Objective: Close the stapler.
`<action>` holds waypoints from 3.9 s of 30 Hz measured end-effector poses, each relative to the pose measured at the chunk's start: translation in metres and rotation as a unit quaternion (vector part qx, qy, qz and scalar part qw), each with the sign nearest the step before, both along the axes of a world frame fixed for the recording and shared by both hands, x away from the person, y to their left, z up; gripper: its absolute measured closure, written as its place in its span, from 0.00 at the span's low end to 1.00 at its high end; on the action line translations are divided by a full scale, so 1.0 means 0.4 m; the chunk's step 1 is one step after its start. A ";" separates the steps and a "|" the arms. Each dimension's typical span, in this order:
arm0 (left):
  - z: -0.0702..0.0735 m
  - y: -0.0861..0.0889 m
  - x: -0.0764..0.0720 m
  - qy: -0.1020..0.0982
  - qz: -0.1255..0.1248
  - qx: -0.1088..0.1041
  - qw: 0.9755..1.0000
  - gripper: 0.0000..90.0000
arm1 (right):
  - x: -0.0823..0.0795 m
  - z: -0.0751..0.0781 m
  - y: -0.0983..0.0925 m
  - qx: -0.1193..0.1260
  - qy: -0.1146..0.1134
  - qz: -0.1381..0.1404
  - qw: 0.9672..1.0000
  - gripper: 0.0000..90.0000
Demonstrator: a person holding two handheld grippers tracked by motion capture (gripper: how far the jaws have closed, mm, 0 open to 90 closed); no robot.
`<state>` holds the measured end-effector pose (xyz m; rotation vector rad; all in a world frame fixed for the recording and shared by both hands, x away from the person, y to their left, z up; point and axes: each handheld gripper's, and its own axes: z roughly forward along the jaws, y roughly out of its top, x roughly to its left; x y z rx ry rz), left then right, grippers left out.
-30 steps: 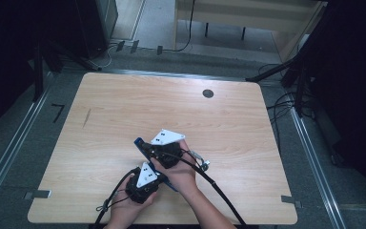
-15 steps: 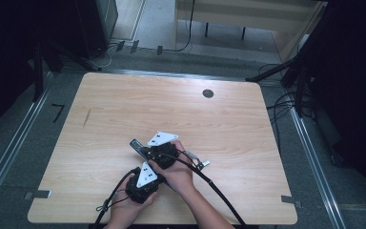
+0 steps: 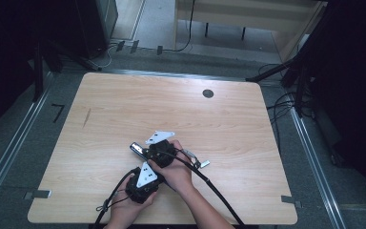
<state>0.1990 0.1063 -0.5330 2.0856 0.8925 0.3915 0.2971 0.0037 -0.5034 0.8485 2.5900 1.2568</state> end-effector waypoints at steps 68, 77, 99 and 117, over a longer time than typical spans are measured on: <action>0.000 0.000 0.000 0.002 0.001 -0.002 1.000 1.00 | -0.080 -0.085 -0.404 -0.015 -0.005 -0.119 0.993 1.00; 0.000 0.000 0.001 0.002 0.000 -0.002 1.000 1.00 | -0.098 -0.086 -0.424 -0.015 -0.005 -0.120 0.993 1.00; 0.000 0.000 0.000 0.003 0.001 -0.003 1.000 1.00 | -0.119 -0.086 -0.486 -0.005 -0.002 -0.140 0.990 1.00; 0.000 0.002 0.003 0.004 -0.002 -0.004 1.000 1.00 | -0.102 -0.068 -0.506 -0.016 -0.003 -0.145 0.989 0.87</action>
